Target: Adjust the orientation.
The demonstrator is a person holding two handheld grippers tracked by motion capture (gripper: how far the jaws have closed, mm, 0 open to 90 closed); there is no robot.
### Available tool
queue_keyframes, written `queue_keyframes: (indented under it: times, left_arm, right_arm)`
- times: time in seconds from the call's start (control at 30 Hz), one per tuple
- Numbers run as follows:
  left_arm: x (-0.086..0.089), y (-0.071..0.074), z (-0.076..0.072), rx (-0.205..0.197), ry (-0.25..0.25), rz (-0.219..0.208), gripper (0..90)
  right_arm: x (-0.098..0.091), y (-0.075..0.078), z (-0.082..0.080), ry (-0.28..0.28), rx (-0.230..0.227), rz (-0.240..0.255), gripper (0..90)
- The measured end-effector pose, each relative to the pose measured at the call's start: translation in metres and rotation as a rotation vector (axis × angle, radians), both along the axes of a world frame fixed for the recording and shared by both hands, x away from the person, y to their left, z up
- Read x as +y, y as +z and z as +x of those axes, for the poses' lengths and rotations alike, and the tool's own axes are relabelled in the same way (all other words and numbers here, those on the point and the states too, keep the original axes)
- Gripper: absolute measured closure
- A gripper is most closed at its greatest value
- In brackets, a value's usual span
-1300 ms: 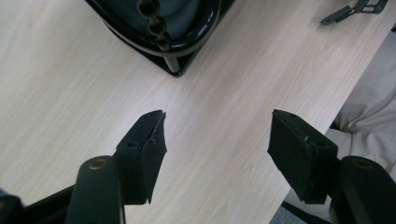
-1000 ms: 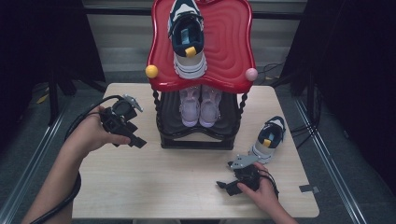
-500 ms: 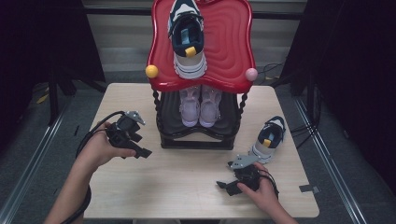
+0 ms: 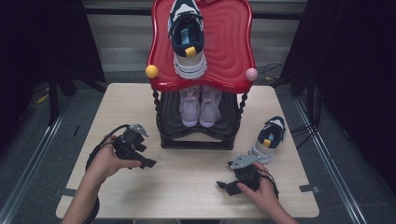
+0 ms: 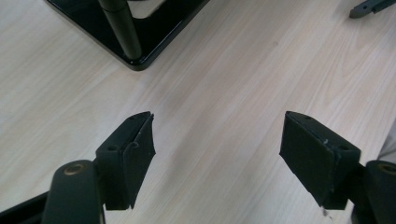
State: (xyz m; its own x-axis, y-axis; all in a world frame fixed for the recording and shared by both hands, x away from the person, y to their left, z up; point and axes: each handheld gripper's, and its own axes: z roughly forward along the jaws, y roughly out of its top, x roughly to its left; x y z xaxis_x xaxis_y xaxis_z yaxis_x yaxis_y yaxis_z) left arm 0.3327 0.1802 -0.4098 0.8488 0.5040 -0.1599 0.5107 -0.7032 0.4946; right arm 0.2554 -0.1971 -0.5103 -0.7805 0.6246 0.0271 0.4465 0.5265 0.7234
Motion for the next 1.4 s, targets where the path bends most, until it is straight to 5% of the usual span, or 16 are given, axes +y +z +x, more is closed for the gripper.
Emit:
queue_keyframes:
  times: [0.4,0.83,1.2,1.4]
  left_arm:
    - [-0.007,-0.044,-0.008,0.023,0.002,-0.038,23.4]
    - [-0.009,-0.070,-0.015,-0.009,0.030,-0.055,22.6]
    - [-0.008,-0.081,-0.017,-0.083,0.043,-0.081,20.4]
    - [-0.009,-0.088,-0.024,-0.170,0.040,-0.094,16.8]
  right_arm:
    - [0.000,0.000,0.000,0.000,-0.001,0.000,12.8]
    - [0.000,0.000,0.000,0.000,0.000,0.000,12.8]
    - [0.000,0.000,0.000,0.000,-0.001,0.000,12.8]
    - [0.000,0.000,0.000,0.000,-0.001,0.000,12.8]
